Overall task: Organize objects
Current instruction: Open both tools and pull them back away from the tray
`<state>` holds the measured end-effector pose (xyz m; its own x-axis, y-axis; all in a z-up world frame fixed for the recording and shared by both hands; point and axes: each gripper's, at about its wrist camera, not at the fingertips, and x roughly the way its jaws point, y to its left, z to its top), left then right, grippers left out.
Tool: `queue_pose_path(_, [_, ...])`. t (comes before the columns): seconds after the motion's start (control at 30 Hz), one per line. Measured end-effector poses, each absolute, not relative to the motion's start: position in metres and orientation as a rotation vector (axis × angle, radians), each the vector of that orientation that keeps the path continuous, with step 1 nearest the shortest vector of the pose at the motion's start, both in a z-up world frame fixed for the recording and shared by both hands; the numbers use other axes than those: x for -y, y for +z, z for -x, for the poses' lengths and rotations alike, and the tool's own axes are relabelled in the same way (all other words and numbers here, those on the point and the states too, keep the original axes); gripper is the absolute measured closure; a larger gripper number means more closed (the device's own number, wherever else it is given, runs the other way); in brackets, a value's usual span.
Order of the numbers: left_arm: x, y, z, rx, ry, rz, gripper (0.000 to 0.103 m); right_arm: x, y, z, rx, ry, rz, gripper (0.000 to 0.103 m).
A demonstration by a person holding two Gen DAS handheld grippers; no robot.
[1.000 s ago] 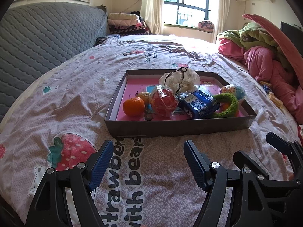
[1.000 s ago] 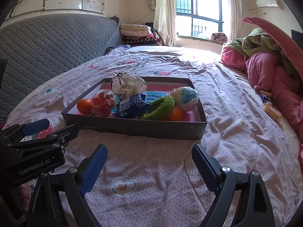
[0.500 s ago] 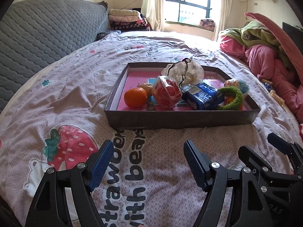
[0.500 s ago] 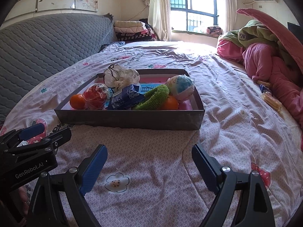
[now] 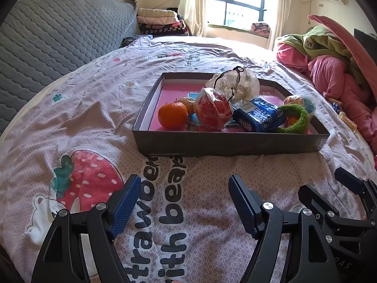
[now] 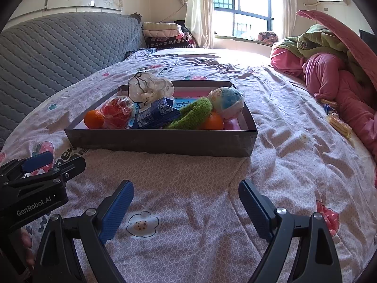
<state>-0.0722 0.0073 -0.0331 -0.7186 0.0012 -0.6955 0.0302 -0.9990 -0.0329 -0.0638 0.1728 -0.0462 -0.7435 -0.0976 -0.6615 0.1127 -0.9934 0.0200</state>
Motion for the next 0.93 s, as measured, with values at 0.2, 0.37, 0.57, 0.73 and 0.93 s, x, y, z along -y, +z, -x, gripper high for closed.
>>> queue_pose_path(0.2, [-0.0091, -0.0354, 0.0735, -0.06, -2.889, -1.184, 0.025, -0.1724, -0.0485, 0.0643, -0.032, -2.827, -1.084, 0.013])
queue_pose_path(0.37, [-0.0098, -0.0361, 0.0737, -0.053, -2.889, -1.189, 0.026, -0.1739, -0.0487, 0.0637, -0.02, -2.831, -1.087, 0.013])
queue_pose_path(0.57, [-0.0097, -0.0356, 0.0738, -0.052, -2.893, -1.184, 0.026, -0.1733, -0.0496, 0.0628, -0.027, -2.832, -1.089, 0.013])
queue_pose_path(0.73, [-0.0096, -0.0374, 0.0756, -0.052, -2.884, -1.196, 0.025, -0.1721, -0.0514, 0.0637, -0.04, -2.824, -1.1, 0.013])
queue_pose_path(0.93, [-0.0087, -0.037, 0.0749, -0.059, -2.9, -1.187, 0.026, -0.1721, -0.0522, 0.0638, -0.044, -2.826, -1.104, 0.013])
